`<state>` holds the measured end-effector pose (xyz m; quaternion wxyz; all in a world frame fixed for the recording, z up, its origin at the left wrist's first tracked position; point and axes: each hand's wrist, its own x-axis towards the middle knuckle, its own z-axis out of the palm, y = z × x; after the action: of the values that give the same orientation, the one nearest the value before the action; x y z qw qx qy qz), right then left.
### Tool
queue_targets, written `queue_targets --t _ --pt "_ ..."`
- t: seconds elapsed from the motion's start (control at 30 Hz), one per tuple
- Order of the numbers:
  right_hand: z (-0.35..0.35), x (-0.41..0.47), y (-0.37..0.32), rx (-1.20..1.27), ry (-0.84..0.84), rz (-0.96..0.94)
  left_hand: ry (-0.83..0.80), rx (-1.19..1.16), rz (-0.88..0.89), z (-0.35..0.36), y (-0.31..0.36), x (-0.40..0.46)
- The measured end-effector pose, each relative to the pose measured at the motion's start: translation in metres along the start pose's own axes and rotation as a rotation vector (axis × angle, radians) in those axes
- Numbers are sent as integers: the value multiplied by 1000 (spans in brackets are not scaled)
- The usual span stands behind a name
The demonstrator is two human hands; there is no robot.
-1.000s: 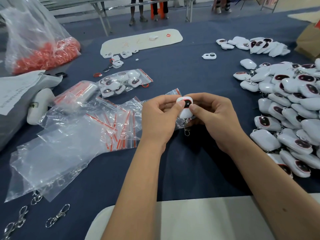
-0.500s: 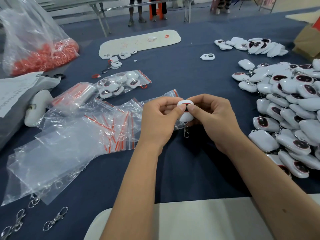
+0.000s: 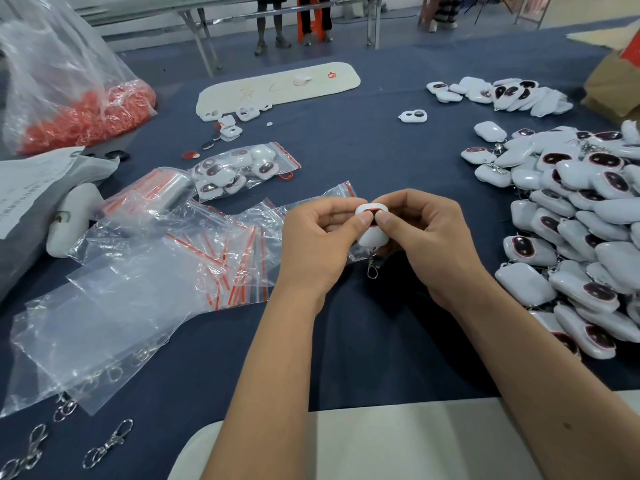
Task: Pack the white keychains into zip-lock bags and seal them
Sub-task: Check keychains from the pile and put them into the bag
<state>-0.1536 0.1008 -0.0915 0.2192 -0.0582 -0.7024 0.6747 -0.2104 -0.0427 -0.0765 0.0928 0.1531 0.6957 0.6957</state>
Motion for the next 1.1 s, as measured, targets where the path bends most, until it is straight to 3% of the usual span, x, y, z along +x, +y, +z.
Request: queue_targets --t 0.17,0.73,0.97,1.1 --pt "0 0 1 36 -83 6 85 4 49 0 0 2" --pt "4 0 4 -5 -29 -45 137 83 71 4 0 3" --pt "-1 4 4 63 101 -29 320 537 21 -1 -7 4" --pt "0 5 7 98 158 26 414 652 -23 -2 -4 2"
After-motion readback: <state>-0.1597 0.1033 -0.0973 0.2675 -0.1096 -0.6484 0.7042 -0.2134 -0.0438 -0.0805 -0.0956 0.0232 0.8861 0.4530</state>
